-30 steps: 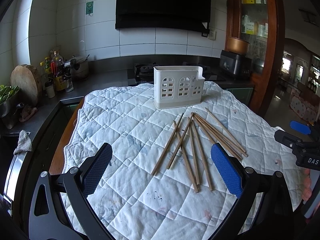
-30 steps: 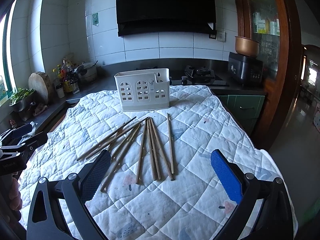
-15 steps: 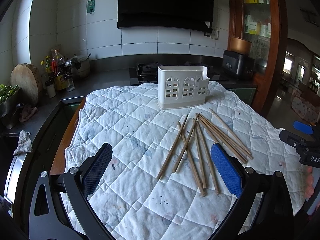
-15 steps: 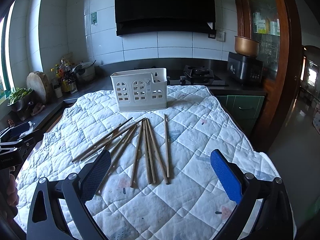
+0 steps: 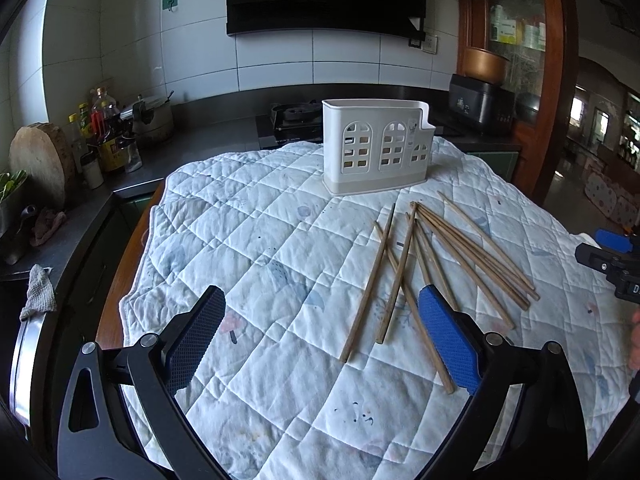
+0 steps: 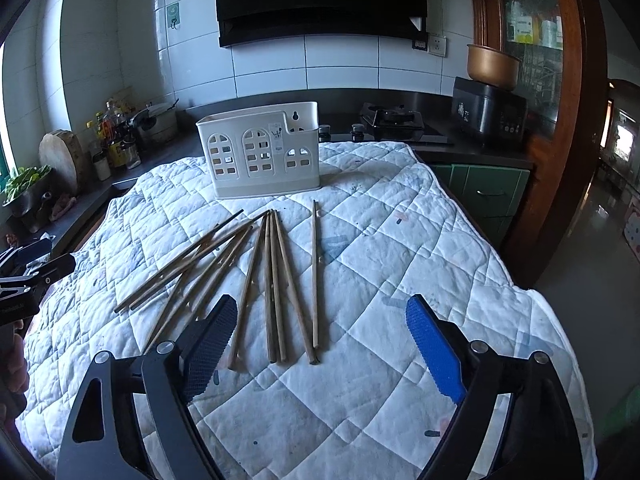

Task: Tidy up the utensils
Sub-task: 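Lower the left tool onto a wooden chopstick while the right tool lowers onto another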

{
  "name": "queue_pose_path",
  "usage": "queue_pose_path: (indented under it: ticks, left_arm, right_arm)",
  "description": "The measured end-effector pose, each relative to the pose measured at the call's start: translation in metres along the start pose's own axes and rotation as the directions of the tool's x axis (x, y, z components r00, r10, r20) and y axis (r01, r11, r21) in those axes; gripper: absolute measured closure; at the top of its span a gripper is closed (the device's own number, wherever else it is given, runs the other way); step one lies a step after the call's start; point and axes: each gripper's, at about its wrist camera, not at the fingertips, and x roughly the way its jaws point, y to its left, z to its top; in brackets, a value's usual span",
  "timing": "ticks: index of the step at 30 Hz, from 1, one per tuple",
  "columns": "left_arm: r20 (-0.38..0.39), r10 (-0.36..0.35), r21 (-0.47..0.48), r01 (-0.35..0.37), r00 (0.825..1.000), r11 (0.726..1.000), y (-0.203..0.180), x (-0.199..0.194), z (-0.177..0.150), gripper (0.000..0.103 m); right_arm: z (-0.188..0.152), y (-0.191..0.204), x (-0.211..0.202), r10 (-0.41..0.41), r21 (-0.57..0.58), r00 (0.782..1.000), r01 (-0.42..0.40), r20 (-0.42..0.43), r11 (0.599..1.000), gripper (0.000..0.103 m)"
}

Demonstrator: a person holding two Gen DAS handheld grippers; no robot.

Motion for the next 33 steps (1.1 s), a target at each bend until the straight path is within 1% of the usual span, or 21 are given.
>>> queue_pose_path:
  ticks: [3, 7, 8, 9, 11, 13, 14, 15, 16, 18, 22, 23, 25, 30, 31, 33]
  left_arm:
    - [-0.014, -0.011, 0.019, 0.011, 1.000, 1.000, -0.002, 0.010, 0.000, 0.008]
    - [-0.030, -0.051, 0.012, 0.051, 0.998, 0.999, -0.002, 0.020, 0.001, 0.008]
    - [-0.037, -0.064, 0.010, 0.065, 0.997, 0.998, -0.002, 0.023, 0.001, 0.012]
    - [-0.050, -0.086, 0.008, 0.087, 0.995, 0.996, -0.002, 0.027, 0.002, 0.019]
    - [-0.072, -0.104, 0.005, 0.105, 0.992, 0.994, -0.003, 0.036, 0.001, 0.021]
    - [-0.092, -0.112, 0.023, 0.115, 0.989, 0.993, -0.006, 0.045, 0.000, 0.030]
    - [-0.101, -0.113, 0.036, 0.117, 0.988, 0.992, -0.008, 0.048, 0.000, 0.031]
    - [-0.111, -0.115, 0.048, 0.121, 0.987, 0.991, -0.009, 0.052, -0.001, 0.034]
    - [-0.123, -0.120, 0.057, 0.128, 0.985, 0.990, -0.011, 0.056, -0.001, 0.039]
    - [-0.145, -0.132, 0.063, 0.142, 0.981, 0.988, -0.012, 0.064, -0.002, 0.042]
    - [-0.181, -0.157, 0.052, 0.169, 0.971, 0.984, -0.012, 0.079, -0.001, 0.056]
    - [-0.191, -0.167, 0.045, 0.179, 0.967, 0.983, -0.012, 0.083, -0.001, 0.058]
    - [-0.203, -0.174, 0.043, 0.187, 0.963, 0.981, -0.013, 0.089, -0.001, 0.065]
    - [-0.233, -0.189, 0.052, 0.207, 0.954, 0.977, -0.018, 0.099, -0.002, 0.073]
    - [-0.236, -0.190, 0.051, 0.208, 0.953, 0.977, -0.018, 0.100, -0.001, 0.073]
    - [-0.239, -0.194, 0.047, 0.211, 0.951, 0.976, -0.017, 0.102, -0.001, 0.073]
  right_arm:
    - [-0.001, 0.001, 0.009, 0.010, 0.001, 1.000, -0.010, -0.021, 1.000, 0.023]
    - [0.000, 0.002, 0.019, 0.013, 0.004, 0.999, -0.013, -0.039, 1.000, 0.024]
    - [0.001, 0.002, 0.022, 0.013, 0.003, 0.999, -0.013, -0.044, 1.000, 0.024]
    - [0.000, 0.002, 0.024, 0.014, 0.003, 0.999, -0.014, -0.049, 1.000, 0.024]
    - [0.001, 0.002, 0.031, 0.021, 0.003, 0.998, -0.020, -0.063, 1.000, 0.028]
    - [0.001, 0.001, 0.039, 0.021, 0.003, 0.997, -0.021, -0.076, 1.000, 0.030]
    - [0.000, 0.001, 0.042, 0.022, 0.003, 0.996, -0.022, -0.083, 1.000, 0.032]
    - [0.000, 0.000, 0.045, 0.024, 0.005, 0.996, -0.023, -0.088, 1.000, 0.033]
    - [0.000, 0.000, 0.048, 0.025, 0.009, 0.995, -0.024, -0.092, 1.000, 0.034]
    - [0.001, -0.002, 0.054, 0.024, 0.012, 0.995, -0.023, -0.101, 1.000, 0.034]
    - [0.000, -0.004, 0.066, 0.028, 0.015, 0.992, -0.026, -0.125, 1.000, 0.044]
    - [0.000, -0.005, 0.069, 0.027, 0.015, 0.991, -0.026, -0.132, 1.000, 0.045]
    - [0.000, -0.006, 0.074, 0.032, 0.020, 0.990, -0.029, -0.140, 0.999, 0.053]
    - [-0.001, -0.006, 0.083, 0.045, 0.026, 0.985, -0.042, -0.167, 0.999, 0.066]
    - [-0.002, -0.006, 0.085, 0.049, 0.026, 0.984, -0.045, -0.170, 0.999, 0.069]
    - [-0.002, -0.004, 0.089, 0.048, 0.020, 0.983, -0.046, -0.178, 0.999, 0.071]
